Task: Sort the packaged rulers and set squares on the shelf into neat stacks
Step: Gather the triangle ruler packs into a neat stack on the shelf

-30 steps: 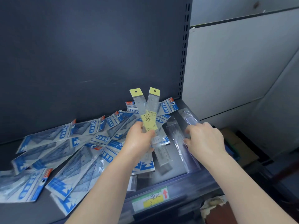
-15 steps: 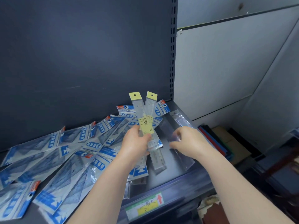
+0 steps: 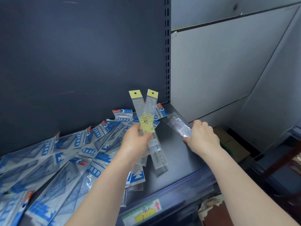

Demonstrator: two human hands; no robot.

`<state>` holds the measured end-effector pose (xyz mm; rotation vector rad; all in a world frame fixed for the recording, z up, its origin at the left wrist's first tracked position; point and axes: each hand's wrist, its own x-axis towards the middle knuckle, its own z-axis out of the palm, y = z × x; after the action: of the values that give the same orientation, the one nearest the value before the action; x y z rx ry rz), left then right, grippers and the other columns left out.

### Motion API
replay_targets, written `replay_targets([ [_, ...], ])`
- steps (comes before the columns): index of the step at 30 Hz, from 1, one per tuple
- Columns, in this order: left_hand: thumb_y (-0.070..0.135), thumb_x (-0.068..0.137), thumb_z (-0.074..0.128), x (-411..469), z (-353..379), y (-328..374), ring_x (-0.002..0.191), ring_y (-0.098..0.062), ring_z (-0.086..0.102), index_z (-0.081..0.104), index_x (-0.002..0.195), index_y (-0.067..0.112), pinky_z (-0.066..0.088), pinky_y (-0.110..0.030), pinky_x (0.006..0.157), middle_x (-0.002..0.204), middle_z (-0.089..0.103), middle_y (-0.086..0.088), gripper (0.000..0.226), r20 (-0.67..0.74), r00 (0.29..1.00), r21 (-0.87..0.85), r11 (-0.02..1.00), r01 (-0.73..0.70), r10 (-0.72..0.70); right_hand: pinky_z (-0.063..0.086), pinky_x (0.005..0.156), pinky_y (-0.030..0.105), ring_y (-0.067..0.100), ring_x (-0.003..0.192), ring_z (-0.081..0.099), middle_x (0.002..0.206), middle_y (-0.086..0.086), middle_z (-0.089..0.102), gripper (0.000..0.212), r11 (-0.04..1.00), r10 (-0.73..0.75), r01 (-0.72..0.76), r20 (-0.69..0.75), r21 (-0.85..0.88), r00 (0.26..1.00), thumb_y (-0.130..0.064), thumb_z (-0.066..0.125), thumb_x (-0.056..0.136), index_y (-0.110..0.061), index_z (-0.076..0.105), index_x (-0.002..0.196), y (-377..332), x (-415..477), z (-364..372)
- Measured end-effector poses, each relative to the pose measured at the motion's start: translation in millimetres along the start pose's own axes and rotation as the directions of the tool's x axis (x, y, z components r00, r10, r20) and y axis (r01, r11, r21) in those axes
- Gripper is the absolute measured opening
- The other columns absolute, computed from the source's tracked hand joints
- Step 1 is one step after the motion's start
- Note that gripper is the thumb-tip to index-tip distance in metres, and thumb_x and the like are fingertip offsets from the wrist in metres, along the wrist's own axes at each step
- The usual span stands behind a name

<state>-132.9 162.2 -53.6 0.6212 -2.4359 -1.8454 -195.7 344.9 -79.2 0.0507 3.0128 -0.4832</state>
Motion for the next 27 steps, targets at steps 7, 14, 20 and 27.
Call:
replay_targets([
  [7, 0.011, 0.096, 0.055, -0.2, 1.7, 2.4, 0.097, -0.019, 0.066, 0.057, 0.115, 0.026, 0.062, -0.037, 0.066, 0.115, 0.065, 0.004, 0.024, 0.007, 1.0, 0.041, 0.999, -0.012, 0.011, 0.041, 0.075, 0.034, 0.035, 0.107, 0.056, 0.119, 0.013, 0.059, 0.03, 0.999, 0.024, -0.021, 0.101, -0.036, 0.995, -0.029, 0.053, 0.093, -0.008, 0.051, 0.113, 9.8, 11.4, -2.5],
  [14, 0.009, 0.095, 0.055, -1.2, 1.8, 4.3, 0.096, -0.019, 0.067, 0.057, 0.115, 0.025, 0.062, -0.044, 0.071, 0.115, 0.066, 0.004, 0.026, 0.016, 1.0, 0.04, 0.999, 0.01, -0.011, 0.039, 0.069, 0.035, 0.033, 0.1, 0.061, 0.109, 0.008, 0.064, 0.025, 0.997, -0.07, 0.074, -0.171, 0.021, 0.983, -0.009, 0.05, 0.089, -0.015, 0.044, 0.113, -7.9, -3.5, -16.8],
  [20, 0.009, 0.092, 0.059, -19.6, -21.3, 4.9, 0.098, -0.016, 0.067, 0.059, 0.104, 0.024, 0.059, -0.043, 0.075, 0.106, 0.07, 0.005, 0.019, -0.12, 0.99, -0.062, 0.995, -0.08, 0.072, 0.043, 0.079, 0.029, 0.02, 0.102, 0.058, 0.113, -0.006, 0.061, 0.029, 0.731, -0.246, 0.232, -0.07, 0.642, 0.967, -0.022, 0.054, 0.093, -0.021, 0.05, 0.121, -63.7, -26.3, -20.9],
  [27, 0.003, 0.097, 0.053, -64.7, -102.2, -15.7, 0.089, -0.01, 0.071, 0.057, 0.109, 0.019, 0.06, -0.036, 0.066, 0.104, 0.074, 0.002, 0.02, -0.299, 0.954, -0.242, 0.969, -0.047, -0.029, 0.057, 0.078, 0.029, 0.015, 0.094, 0.068, 0.105, 0.003, 0.069, 0.033, 0.293, -0.489, -0.113, 0.251, 0.949, 0.836, -0.009, 0.061, 0.09, -0.013, 0.048, 0.12, -157.9, -71.8, 15.5],
])
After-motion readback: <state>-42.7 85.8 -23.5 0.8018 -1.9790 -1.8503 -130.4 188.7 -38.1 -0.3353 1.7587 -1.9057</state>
